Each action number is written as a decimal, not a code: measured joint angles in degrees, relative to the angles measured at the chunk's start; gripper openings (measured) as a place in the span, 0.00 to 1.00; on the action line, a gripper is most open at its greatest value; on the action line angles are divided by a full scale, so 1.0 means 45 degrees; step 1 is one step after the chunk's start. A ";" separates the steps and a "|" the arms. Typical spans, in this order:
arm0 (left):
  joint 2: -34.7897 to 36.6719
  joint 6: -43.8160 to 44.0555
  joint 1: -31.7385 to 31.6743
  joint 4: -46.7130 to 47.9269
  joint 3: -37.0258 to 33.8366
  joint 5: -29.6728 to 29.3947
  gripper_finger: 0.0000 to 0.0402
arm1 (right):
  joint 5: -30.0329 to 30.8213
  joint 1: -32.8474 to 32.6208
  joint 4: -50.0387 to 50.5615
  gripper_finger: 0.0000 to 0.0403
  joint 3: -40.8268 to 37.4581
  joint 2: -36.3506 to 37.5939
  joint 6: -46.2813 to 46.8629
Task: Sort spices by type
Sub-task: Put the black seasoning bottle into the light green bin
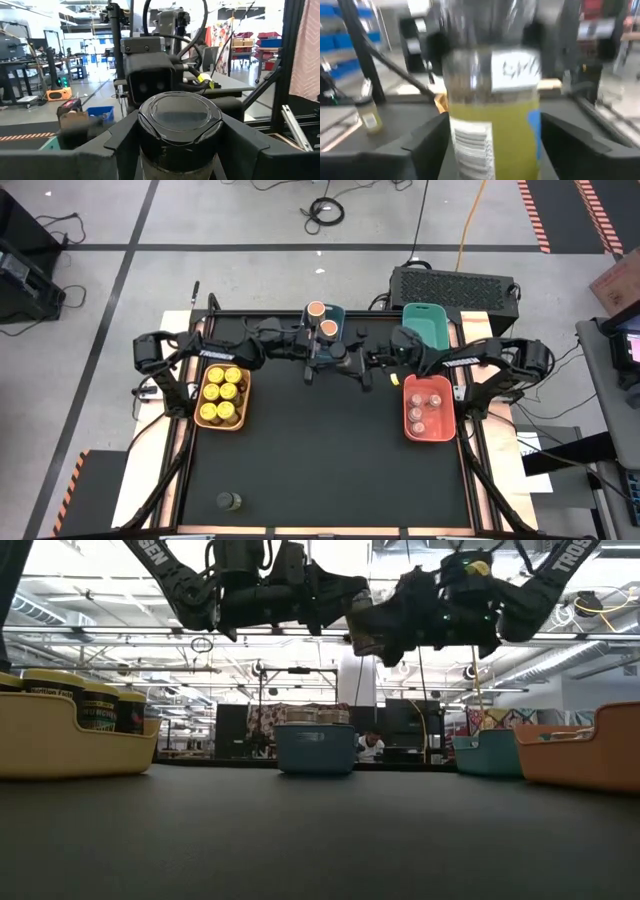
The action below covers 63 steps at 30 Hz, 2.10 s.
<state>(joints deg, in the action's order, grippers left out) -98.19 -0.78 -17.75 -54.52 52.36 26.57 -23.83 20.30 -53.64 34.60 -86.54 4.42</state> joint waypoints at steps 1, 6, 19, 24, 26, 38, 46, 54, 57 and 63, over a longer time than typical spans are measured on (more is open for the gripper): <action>0.0000 0.0000 -0.0061 0.0003 0.0000 0.0003 0.54 | -0.0028 0.0031 0.0772 0.73 0.0188 0.0023 -0.0081; 0.0366 0.0083 -0.0465 0.0661 -0.0005 0.0419 0.54 | 0.0059 0.0196 0.4495 0.83 0.1316 0.0139 -0.1653; 0.2725 -0.2406 -0.1216 0.7819 -0.0010 0.0761 0.54 | 0.2004 0.0212 1.3118 0.87 0.4766 0.0800 -0.5086; 0.2561 -0.3011 -0.1196 0.8695 -0.0015 0.0815 0.54 | 0.1973 0.0028 1.4478 0.87 0.5597 0.0800 -0.6087; 0.2489 -0.2998 -0.1196 0.9013 -0.0018 0.0997 0.54 | 0.1960 -0.0139 1.4565 0.87 0.5815 0.0800 -0.6501; 0.2351 -0.2789 -0.0782 0.8772 -0.0005 0.2121 0.54 | 0.1936 -0.1648 1.3611 0.85 0.6189 0.0762 -0.9055; 0.1479 -0.1596 -0.0339 0.8462 0.0004 0.2392 0.54 | 0.1941 -0.2244 1.3587 0.85 0.6189 0.0642 -0.9258; 0.1073 -0.1224 0.0112 0.8522 0.0633 0.2417 0.54 | 0.1940 -0.2624 1.3814 0.85 0.6180 0.0630 -0.9519; 0.1069 -0.1219 0.0315 0.8598 0.0821 0.2417 0.54 | 0.1936 -0.2625 1.3905 0.85 0.6180 0.0630 -0.9524; 0.1069 -0.0259 0.0437 0.8747 0.1182 0.2487 0.54 | 0.1921 -0.2663 1.4067 0.85 0.6180 0.0630 -1.0004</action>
<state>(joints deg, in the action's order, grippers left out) -93.38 -1.94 -15.79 -15.16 57.68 37.76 -15.18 8.32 9.66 62.41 -83.70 -40.60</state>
